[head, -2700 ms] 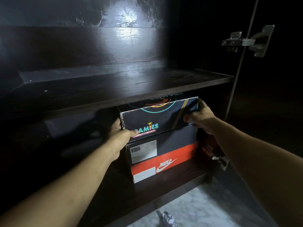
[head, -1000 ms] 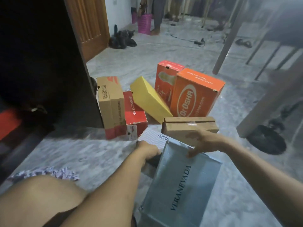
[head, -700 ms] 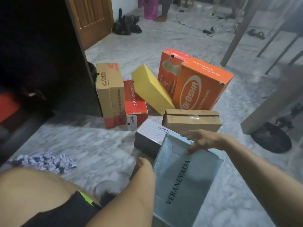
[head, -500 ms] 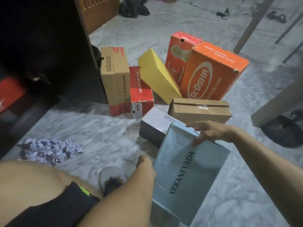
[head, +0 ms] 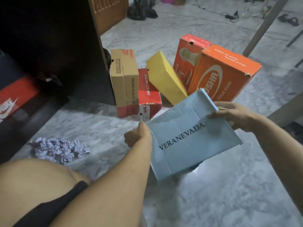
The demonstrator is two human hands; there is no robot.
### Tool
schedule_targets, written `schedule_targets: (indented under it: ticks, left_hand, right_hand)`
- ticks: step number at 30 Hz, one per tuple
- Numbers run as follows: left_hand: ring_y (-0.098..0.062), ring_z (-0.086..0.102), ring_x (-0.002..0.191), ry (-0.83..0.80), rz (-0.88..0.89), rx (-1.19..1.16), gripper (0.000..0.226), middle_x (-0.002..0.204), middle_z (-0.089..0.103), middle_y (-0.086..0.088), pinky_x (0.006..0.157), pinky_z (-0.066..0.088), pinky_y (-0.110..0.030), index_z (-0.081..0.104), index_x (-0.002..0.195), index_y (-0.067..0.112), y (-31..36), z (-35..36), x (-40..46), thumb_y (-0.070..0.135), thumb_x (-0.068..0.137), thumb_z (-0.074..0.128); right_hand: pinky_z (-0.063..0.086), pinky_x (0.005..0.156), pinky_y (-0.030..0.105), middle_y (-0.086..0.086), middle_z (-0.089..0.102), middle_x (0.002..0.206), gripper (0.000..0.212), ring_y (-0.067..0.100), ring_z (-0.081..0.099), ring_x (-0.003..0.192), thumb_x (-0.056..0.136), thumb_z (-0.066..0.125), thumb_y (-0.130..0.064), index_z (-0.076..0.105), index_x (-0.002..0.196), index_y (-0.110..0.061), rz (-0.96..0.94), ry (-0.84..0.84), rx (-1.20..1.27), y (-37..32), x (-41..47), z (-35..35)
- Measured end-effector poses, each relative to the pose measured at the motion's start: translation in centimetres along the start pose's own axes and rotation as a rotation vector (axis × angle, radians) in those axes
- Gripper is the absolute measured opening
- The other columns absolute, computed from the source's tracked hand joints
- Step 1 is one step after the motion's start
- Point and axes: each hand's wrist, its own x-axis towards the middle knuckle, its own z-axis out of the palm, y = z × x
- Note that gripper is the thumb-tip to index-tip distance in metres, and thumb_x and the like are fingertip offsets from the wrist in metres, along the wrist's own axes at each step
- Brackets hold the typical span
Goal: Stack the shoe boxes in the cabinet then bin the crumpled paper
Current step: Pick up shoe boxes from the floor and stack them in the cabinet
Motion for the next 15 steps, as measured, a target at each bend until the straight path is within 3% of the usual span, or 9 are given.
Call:
schedule_targets:
  ticks: [2,5,7,9,12,15]
  left_hand:
    - [-0.033,0.067,0.094,-0.099,0.089,0.013,0.042,0.106,0.069,-0.012,0.080,0.056,-0.037,0.064,0.106,0.003,2.2,-0.2,0.5,0.033,0.076,0.063]
    - [-0.026,0.064,0.092,-0.299,0.154,0.063,0.031,0.102,0.065,-0.006,0.082,0.054,-0.035,0.058,0.096,0.009,5.3,-1.1,1.5,0.028,0.074,0.066]
    - [-0.025,0.066,0.092,-0.405,0.194,0.091,0.032,0.102,0.067,-0.008,0.078,0.054,-0.036,0.058,0.096,0.012,7.2,-2.2,2.0,0.024,0.069,0.070]
    - [-0.026,0.070,0.085,-0.419,0.271,0.139,0.046,0.100,0.070,-0.010,0.073,0.058,-0.039,0.059,0.101,0.011,9.1,-3.7,2.8,0.022,0.059,0.076]
    - [-0.026,0.068,0.084,-0.347,0.358,0.160,0.058,0.099,0.067,-0.009,0.071,0.057,-0.034,0.050,0.107,0.009,11.8,-6.3,3.1,0.015,0.058,0.081]
    - [-0.025,0.066,0.091,-0.348,0.402,0.181,0.064,0.105,0.065,-0.008,0.078,0.052,-0.033,0.049,0.114,0.006,14.3,-9.0,3.5,0.011,0.060,0.084]
  right_hand:
    - [0.059,0.065,0.045,0.010,0.074,0.107,0.031,0.031,0.072,0.086,0.077,0.076,-0.036,0.073,0.108,-0.035,0.013,0.017,0.095,-0.6,0.0,-0.3]
    - [0.056,0.057,0.034,0.010,0.070,0.111,0.026,0.030,0.067,0.084,0.078,0.076,-0.037,0.075,0.103,-0.030,0.077,0.106,0.188,-1.7,0.4,0.2]
    - [0.057,0.069,0.040,0.009,0.068,0.112,0.028,0.032,0.066,0.090,0.076,0.077,-0.042,0.075,0.100,-0.028,0.090,0.127,0.240,-2.8,0.7,0.8]
    - [0.055,0.077,0.043,0.006,0.069,0.109,0.028,0.033,0.065,0.093,0.075,0.077,-0.043,0.075,0.096,-0.025,0.087,0.134,0.288,-4.3,0.9,1.5]
    - [0.052,0.067,0.037,0.004,0.071,0.102,0.048,0.029,0.065,0.081,0.062,0.081,-0.041,0.074,0.105,-0.021,0.022,0.044,0.311,-6.8,0.5,2.7]
    - [0.049,0.082,0.055,0.011,0.070,0.118,0.065,0.033,0.065,0.095,0.050,0.083,-0.040,0.071,0.114,-0.030,-0.133,-0.096,0.288,-9.0,0.1,3.9]
